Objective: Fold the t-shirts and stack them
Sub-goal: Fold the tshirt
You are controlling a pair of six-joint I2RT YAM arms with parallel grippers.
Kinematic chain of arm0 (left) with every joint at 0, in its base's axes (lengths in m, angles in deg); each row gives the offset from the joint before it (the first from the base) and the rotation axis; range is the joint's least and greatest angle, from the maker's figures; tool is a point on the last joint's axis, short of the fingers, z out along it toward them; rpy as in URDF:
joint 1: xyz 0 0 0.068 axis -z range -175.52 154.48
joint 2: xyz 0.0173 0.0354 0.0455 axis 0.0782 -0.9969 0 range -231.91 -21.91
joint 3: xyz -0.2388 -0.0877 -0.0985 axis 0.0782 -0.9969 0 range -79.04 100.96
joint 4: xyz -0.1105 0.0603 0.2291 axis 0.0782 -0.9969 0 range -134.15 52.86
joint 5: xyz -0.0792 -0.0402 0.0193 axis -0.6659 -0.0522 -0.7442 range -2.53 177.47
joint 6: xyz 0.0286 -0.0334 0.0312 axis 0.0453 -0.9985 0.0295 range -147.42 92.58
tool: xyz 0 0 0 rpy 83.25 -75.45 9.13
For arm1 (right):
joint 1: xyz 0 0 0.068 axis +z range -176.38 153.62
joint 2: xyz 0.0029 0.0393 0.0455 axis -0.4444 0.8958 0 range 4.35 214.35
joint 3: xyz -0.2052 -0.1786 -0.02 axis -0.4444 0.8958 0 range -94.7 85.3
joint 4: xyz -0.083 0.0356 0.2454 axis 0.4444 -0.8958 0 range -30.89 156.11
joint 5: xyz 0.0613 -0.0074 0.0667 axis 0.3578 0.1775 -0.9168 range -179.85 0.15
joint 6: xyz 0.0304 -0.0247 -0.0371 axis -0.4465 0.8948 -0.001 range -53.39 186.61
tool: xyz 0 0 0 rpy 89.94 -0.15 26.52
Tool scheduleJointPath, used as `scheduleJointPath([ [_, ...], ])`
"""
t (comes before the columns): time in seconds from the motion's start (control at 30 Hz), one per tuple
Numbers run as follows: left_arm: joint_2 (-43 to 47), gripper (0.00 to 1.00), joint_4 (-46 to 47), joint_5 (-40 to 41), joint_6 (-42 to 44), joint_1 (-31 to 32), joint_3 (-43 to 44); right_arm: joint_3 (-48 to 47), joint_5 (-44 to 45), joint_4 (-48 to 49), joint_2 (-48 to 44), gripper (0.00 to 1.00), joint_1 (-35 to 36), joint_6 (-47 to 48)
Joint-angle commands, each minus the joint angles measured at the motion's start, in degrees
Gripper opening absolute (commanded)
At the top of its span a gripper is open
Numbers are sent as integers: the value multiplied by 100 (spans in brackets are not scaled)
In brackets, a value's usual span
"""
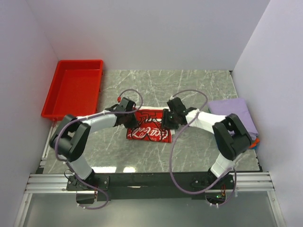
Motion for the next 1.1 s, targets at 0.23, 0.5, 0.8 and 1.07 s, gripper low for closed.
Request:
scheduleJointPath([
  [0.23, 1195, 1, -572, 229, 167, 316, 232, 751, 665, -57, -1622, 77, -105, -454],
  [0.5, 705, 1, -362, 159, -70, 1063, 294, 1094, -72, 303, -1597, 85, -720, -199],
  [0.8, -289, 1, -19, 194, -167, 1335, 294, 1068, -284, 611, -956, 81, -774, -155],
  [1.07, -334, 1, -141, 299, -211, 1388, 259, 1041, -231, 795, -560, 75, -739, -260],
])
